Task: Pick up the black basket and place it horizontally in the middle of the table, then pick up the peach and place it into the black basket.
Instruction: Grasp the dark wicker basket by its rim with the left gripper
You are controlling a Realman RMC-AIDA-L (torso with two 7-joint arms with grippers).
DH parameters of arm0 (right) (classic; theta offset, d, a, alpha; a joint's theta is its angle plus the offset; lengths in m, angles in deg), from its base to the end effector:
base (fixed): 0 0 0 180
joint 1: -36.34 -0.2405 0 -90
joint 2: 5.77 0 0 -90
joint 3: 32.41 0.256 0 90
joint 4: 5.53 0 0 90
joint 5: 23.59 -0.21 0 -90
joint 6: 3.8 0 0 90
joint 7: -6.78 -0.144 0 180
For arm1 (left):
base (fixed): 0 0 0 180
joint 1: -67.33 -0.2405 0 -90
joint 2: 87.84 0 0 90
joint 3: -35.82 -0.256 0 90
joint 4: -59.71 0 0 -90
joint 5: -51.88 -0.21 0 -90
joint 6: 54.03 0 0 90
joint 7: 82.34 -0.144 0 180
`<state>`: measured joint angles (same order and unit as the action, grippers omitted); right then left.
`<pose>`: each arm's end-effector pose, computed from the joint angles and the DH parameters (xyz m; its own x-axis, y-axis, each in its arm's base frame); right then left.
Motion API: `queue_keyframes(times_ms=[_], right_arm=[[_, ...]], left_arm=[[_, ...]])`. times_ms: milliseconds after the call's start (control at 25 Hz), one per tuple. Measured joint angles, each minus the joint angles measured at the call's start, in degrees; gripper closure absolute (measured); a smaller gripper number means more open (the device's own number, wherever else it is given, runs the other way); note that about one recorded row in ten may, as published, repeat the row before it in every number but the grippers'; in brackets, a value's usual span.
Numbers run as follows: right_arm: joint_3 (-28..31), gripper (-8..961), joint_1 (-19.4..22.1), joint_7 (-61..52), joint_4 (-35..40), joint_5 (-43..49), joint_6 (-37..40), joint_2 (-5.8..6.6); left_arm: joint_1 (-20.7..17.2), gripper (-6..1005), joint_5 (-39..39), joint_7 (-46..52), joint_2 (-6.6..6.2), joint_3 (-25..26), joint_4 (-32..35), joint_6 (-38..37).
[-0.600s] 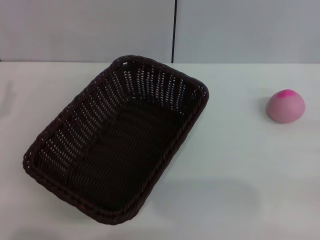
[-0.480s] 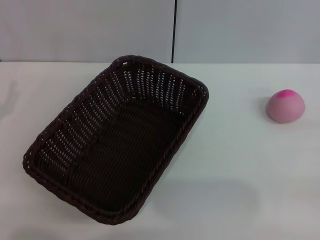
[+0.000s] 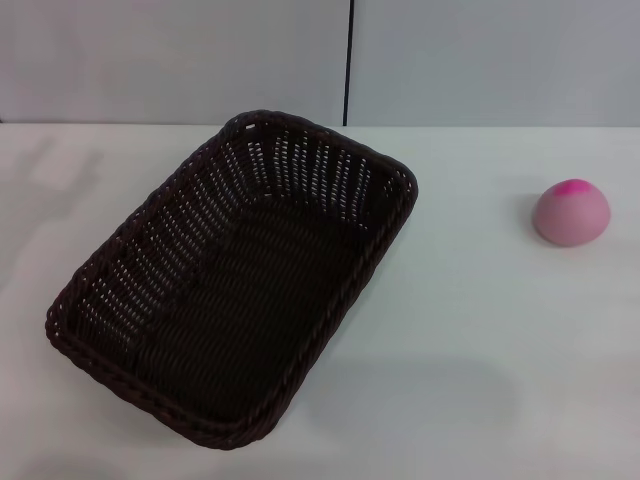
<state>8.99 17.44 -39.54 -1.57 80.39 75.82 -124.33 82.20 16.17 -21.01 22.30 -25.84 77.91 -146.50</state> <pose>0.4081 0.2612 0.0725 0.2402 0.2836 -0.9284 -0.9663 0.1607 -0.2009 -0.3282 0.2874 0.1067 0.2749 -0.1367 0.9517 0.7813 -0.5451 -0.3039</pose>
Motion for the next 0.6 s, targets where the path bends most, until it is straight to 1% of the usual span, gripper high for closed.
queue_keyframes(times_ms=[80,120,200,240,280,320,360,440,480,520,560,600], right_arm=[[0.00,474,-0.01,0.00,0.00,0.00,0.00,0.00],[0.00,474,-0.06,0.00,-0.02,0.00,0.00,0.00],[0.00,474,-0.10,0.00,-0.04,0.00,0.00,0.00],[0.00,474,-0.10,0.00,-0.04,0.00,0.00,0.00],[0.00,474,-0.11,0.00,-0.03,0.00,0.00,0.00],[0.00,474,-0.16,0.00,-0.03,0.00,0.00,0.00],[0.00,474,-0.16,0.00,-0.03,0.00,0.00,0.00],[0.00,474,-0.21,0.00,-0.08,0.00,0.00,-0.01],[0.00,474,-0.22,0.00,-0.08,0.00,0.01,-0.01],[0.00,474,-0.44,0.00,-0.05,0.00,-0.14,-0.05],[0.00,474,-0.44,0.00,-0.05,0.00,-0.14,-0.05],[0.00,474,-0.57,0.01,-0.08,0.00,-0.69,-0.10]], left_arm=[[0.00,192,0.00,0.00,0.00,0.00,0.00,0.00],[0.24,193,-1.10,2.80,-1.28,-1.66,1.13,0.58],[0.24,193,-1.10,2.80,-1.28,-1.66,1.13,0.58],[1.05,194,-12.32,18.28,-5.56,-2.32,9.29,1.69],[1.17,194,-19.89,24.79,-6.53,-0.42,14.64,1.19],[1.38,194,-27.09,30.78,-6.74,2.13,19.74,0.52],[1.38,194,-27.09,30.78,-6.74,2.13,19.74,0.52],[2.30,195,-39.06,39.43,-6.65,6.31,27.05,-0.20],[2.51,195,-41.12,40.80,-6.61,6.77,27.95,-0.23],[3.79,195,-50.75,46.98,-6.34,8.57,32.18,-0.41],[3.79,196,-50.75,46.98,-6.34,8.57,32.18,-0.41],[4.66,196,-56.31,50.56,-6.07,9.07,34.38,-0.44]])
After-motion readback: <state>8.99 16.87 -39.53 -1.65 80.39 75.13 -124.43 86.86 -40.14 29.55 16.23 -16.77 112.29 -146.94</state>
